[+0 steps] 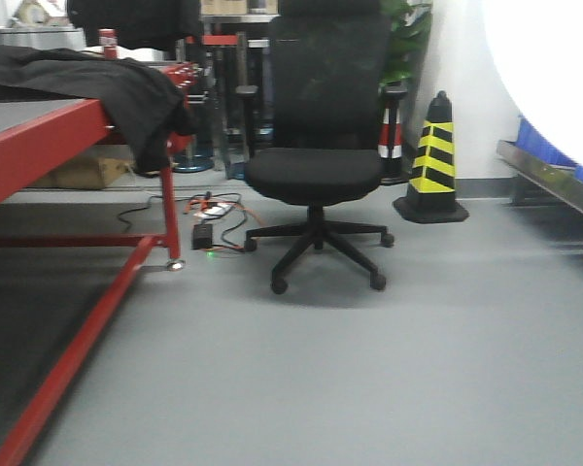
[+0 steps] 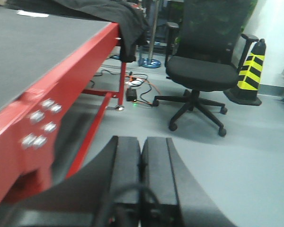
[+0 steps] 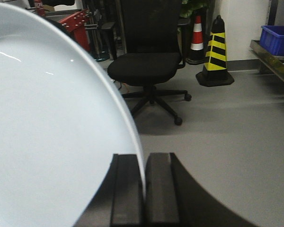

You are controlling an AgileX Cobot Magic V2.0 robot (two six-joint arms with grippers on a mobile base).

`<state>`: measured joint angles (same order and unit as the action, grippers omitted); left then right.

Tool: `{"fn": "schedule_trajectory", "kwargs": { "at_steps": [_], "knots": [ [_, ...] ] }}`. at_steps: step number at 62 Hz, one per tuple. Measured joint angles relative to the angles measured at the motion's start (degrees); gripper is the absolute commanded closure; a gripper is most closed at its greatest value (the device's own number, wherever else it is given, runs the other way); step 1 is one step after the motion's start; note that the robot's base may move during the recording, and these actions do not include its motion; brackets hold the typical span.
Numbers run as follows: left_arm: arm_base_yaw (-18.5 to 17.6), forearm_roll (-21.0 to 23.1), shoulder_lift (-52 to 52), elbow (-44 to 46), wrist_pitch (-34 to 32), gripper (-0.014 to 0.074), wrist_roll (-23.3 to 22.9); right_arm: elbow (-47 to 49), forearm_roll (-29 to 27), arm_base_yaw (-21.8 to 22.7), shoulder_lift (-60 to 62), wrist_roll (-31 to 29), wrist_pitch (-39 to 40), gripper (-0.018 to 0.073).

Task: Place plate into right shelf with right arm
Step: 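Carry the plate in the right gripper while driving to the shelving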

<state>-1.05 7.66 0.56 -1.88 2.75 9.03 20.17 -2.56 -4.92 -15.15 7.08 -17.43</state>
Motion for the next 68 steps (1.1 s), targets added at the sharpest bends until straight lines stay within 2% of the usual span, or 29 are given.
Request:
{"fn": "schedule_trajectory", "kwargs": {
  "at_steps": [68],
  "knots": [
    [0.00, 0.00, 0.00, 0.00, 0.00, 0.0725, 0.00, 0.00, 0.00, 0.07, 0.00, 0.00, -0.04, 0.0505]
  ]
}}
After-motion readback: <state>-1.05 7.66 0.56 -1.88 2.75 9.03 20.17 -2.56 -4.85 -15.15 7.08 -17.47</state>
